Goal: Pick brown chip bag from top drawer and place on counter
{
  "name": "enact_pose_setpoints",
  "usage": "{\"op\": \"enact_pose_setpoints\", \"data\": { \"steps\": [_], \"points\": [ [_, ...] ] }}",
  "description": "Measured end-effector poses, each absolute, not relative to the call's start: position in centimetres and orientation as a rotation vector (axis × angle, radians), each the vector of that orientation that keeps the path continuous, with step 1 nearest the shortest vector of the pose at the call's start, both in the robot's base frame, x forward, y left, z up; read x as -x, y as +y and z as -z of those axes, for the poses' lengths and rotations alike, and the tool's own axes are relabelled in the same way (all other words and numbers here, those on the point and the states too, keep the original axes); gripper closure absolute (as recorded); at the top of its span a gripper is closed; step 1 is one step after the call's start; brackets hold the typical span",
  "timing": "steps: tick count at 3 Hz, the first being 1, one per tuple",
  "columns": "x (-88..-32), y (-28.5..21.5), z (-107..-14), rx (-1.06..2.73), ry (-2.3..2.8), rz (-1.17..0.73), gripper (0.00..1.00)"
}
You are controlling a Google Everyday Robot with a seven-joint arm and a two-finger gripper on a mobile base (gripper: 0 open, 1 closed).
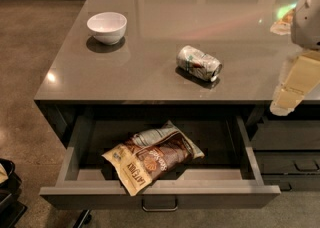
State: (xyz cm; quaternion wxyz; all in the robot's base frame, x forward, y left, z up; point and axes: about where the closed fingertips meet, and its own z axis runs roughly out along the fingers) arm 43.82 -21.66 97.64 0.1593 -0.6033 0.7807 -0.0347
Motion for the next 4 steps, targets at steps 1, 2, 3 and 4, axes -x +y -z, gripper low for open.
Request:
{"op": "enact_pose_setpoints", "data": {
  "steps": [1,2,3,4],
  "points": [
    [-43.8,-21.7,-97.6,1.724,2.231,0.099,0.00],
    [-43.5,-21.5,-98.1,1.710,2.219,0.123,0.00],
    [-40.7,-21.0,-97.2,1.656,2.168,0.092,0.00],
    [-37.7,-20.4,-92.5,1.499,2.171,-0.054,0.00]
  ]
}}
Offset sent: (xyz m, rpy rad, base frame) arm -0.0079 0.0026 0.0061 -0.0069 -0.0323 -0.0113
